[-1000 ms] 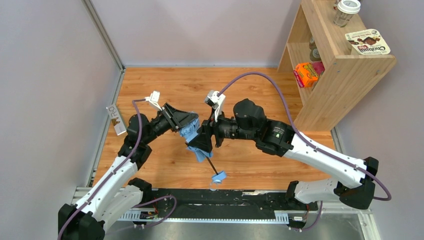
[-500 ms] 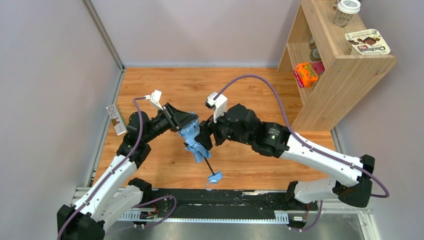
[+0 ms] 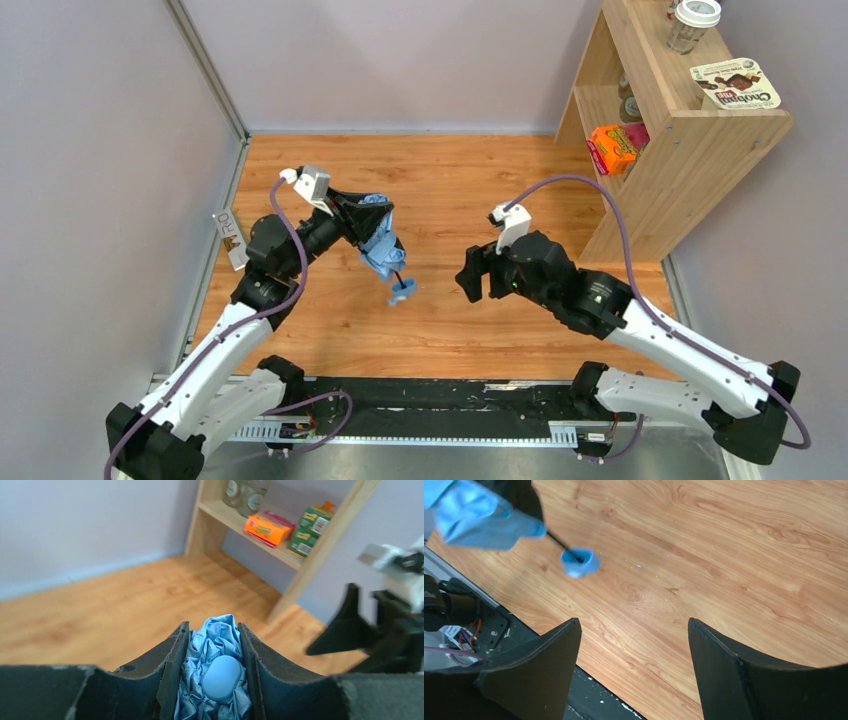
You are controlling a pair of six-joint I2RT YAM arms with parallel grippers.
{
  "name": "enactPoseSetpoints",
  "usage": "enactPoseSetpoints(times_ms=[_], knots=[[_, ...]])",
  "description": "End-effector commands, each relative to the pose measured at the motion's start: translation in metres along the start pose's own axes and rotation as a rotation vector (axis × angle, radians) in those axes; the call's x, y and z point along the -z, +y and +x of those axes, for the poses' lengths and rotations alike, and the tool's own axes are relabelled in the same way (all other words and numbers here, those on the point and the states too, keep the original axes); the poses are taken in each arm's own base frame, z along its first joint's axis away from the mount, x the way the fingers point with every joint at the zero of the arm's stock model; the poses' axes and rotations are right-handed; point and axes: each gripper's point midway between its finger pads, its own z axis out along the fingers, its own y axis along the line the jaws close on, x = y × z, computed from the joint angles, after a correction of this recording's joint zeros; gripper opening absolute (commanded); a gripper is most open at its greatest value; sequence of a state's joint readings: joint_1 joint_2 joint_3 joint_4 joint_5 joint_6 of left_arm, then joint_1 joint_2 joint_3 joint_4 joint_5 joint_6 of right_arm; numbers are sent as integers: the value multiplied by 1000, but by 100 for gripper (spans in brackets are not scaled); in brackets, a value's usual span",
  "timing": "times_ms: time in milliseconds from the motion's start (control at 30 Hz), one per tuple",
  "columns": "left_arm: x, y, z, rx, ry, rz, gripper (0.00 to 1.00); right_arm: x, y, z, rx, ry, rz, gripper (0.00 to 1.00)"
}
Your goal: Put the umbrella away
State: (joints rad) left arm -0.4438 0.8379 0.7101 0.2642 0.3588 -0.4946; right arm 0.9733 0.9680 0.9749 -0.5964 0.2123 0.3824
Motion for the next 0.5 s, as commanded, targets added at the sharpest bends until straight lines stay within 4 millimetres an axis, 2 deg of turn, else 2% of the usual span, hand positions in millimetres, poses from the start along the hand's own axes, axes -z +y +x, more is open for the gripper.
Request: enactPoseSetpoints(times_ms=[0, 33, 100, 233, 400, 467], knots=[[-15, 27, -29, -421, -155, -74, 0, 22, -6, -17, -71, -105, -3, 81], [-16, 27, -36, -453, -195, -72, 0, 25, -8, -17, -71, -115, 1, 81], [-20, 26, -32, -502, -232, -54, 0, 30, -11, -16, -75, -125, 4, 82], [-38, 45, 3, -544, -167, -68, 0, 33, -16, -12, -78, -132, 11, 82], [-35, 49, 44, -532, -139, -49, 0, 32, -18, -8, -84, -126, 16, 82], [-33, 57, 63, -522, -109, -65, 0, 28, -18, -5, -90, -121, 9, 82]])
